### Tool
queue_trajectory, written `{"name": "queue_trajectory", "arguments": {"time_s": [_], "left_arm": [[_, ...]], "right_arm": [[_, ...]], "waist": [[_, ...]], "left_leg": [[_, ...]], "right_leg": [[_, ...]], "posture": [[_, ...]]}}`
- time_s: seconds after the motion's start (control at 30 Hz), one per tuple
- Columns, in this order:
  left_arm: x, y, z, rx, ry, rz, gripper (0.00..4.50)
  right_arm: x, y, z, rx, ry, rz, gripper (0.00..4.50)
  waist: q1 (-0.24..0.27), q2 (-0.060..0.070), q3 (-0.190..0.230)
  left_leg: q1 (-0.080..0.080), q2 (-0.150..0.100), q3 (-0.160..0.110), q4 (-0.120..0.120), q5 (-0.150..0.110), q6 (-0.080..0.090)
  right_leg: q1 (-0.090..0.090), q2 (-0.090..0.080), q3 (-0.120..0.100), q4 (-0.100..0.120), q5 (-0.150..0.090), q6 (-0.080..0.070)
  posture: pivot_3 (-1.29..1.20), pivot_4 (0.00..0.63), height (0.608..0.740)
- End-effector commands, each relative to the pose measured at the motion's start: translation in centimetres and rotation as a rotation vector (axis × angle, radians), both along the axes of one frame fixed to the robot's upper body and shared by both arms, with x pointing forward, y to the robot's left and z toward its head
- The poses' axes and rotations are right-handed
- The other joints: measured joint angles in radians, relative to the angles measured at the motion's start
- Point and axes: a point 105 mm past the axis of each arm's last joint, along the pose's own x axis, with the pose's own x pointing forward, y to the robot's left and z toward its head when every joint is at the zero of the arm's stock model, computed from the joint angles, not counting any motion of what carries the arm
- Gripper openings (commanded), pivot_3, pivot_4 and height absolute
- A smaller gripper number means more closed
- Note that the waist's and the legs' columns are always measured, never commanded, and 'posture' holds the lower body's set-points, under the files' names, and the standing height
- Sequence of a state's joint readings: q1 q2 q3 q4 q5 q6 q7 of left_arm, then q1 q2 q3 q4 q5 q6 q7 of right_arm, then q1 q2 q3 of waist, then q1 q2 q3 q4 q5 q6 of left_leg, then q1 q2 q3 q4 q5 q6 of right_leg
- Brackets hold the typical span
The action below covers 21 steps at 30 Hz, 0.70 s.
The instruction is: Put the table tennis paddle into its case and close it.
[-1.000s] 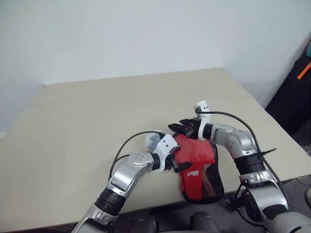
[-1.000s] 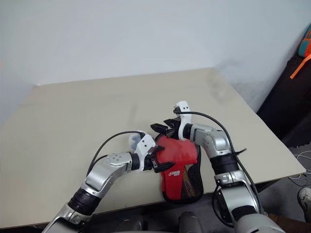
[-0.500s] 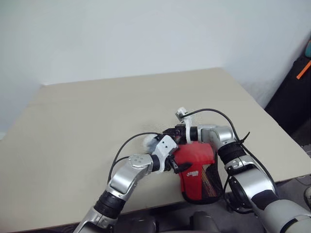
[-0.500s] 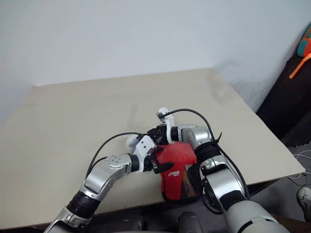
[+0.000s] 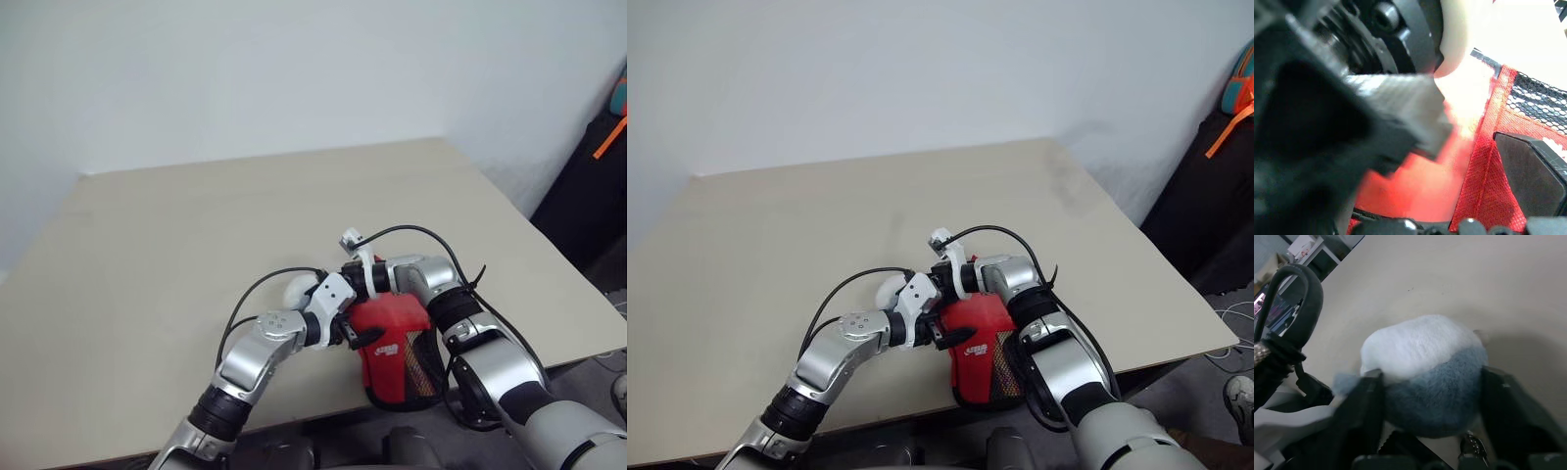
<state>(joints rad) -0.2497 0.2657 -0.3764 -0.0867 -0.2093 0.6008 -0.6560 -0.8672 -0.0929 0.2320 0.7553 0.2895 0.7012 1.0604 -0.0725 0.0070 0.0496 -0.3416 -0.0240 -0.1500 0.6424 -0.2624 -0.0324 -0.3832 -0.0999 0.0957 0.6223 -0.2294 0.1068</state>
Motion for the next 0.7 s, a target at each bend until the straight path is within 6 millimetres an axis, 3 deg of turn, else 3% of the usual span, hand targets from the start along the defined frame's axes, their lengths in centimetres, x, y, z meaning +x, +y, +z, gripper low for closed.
{"name": "queue_trajectory", "arguments": {"time_s": [0.03,0.2,0.33,0.47,0.7], "left_arm": [[-1.2,1.8,-4.6,0.112,0.190,0.057,4.50],[-1.1,1.8,-4.6,0.112,0.203,0.058,4.50],[-1.0,1.8,-4.6,0.112,0.207,0.058,4.50],[-0.8,1.8,-4.6,0.114,0.210,0.057,4.50],[-0.4,2.0,-4.6,0.117,0.207,0.063,4.50]], "right_arm": [[1.3,0.1,2.1,0.044,-0.070,-0.047,1.42],[3.4,-0.5,3.9,0.124,-0.106,-0.201,0.01],[5.3,-1.1,5.3,0.182,-0.135,-0.361,0.01],[6.8,-2.0,4.8,0.154,-0.162,-0.505,0.01],[9.2,-5.3,3.4,0.076,-0.199,-0.750,0.01]], "waist": [[0.000,0.000,0.000],[0.000,0.000,0.000],[0.000,0.000,0.000],[0.000,0.000,0.000],[0.000,0.000,0.000]], "left_leg": [[0.000,0.000,0.000,0.000,0.000,0.000],[0.000,0.000,0.000,0.000,0.000,0.000],[0.000,0.000,0.000,0.000,0.000,0.000],[0.000,0.000,0.000,0.000,0.000,0.000],[0.000,0.000,0.000,0.000,0.000,0.000]], "right_leg": [[0.000,0.000,0.000,0.000,0.000,0.000],[0.000,0.000,0.000,0.000,0.000,0.000],[0.000,0.000,0.000,0.000,0.000,0.000],[0.000,0.000,0.000,0.000,0.000,0.000],[0.000,0.000,0.000,0.000,0.000,0.000]], "posture": [[0.00,0.000,0.740],[0.00,0.000,0.740],[0.00,0.000,0.740],[0.00,0.000,0.740],[0.00,0.000,0.740]]}}
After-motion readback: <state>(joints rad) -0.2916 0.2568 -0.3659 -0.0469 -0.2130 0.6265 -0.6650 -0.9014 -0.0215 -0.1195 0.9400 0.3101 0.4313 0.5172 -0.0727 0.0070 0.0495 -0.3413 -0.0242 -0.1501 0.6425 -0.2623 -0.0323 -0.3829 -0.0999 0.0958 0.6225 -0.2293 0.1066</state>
